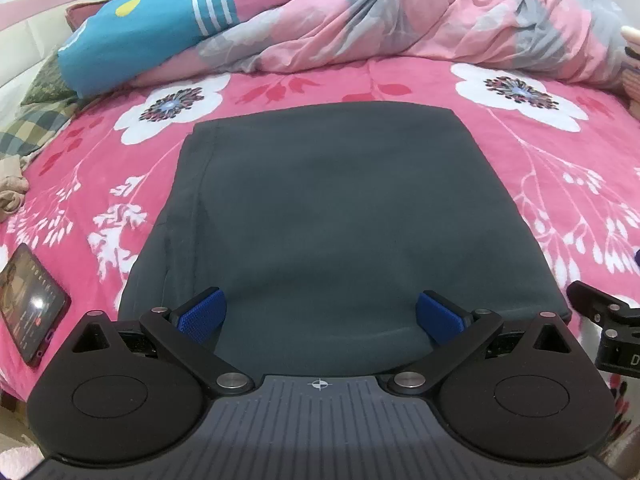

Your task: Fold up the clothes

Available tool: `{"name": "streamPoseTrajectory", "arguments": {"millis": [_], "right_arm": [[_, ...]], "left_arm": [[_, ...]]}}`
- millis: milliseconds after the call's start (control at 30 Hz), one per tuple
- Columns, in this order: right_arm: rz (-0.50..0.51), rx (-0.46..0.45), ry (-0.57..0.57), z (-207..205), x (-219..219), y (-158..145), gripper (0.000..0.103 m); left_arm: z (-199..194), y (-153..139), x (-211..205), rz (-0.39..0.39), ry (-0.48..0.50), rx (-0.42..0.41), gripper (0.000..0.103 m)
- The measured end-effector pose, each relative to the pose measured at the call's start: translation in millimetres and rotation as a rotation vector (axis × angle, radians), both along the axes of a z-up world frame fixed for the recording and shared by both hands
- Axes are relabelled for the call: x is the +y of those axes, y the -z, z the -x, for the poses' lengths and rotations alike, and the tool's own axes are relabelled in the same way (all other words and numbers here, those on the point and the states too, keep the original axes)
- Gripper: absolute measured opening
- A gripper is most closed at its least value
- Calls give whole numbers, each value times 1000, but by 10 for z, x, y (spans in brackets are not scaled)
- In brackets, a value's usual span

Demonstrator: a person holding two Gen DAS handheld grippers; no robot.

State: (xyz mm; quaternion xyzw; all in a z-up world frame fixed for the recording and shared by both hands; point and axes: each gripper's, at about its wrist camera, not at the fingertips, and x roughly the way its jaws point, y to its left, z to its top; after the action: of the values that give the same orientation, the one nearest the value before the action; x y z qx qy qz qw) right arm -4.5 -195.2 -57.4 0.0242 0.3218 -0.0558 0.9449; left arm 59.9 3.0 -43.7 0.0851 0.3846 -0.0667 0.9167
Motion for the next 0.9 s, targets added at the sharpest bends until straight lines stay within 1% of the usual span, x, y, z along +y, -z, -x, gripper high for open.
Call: {"name": "streamPoseTrajectory", "arguments": {"millis": [300,467,600,700,767,900], "right_arm": [[-22,19,-8,-6,-47,-30,103],[-48,28,-28,8,-99,-52,103],[-77,17,-34,38,-144,-58,103],[-100,11,-49,58,-186,-66,103],[-115,8,-60,69,-213,-73,103],[-165,7,-81,80,-295,-110,103]], "left_arm": [[4,-2,-3,9,-26,7,103],[47,29,-16,4,-29,-24,103],[63,14,27,29,-29,-44,103],[111,-50,92,61,-32,-86,103],[165,-110,189,97,-25,-130,103],[301,-246,613,258,-33,-225,103]]}}
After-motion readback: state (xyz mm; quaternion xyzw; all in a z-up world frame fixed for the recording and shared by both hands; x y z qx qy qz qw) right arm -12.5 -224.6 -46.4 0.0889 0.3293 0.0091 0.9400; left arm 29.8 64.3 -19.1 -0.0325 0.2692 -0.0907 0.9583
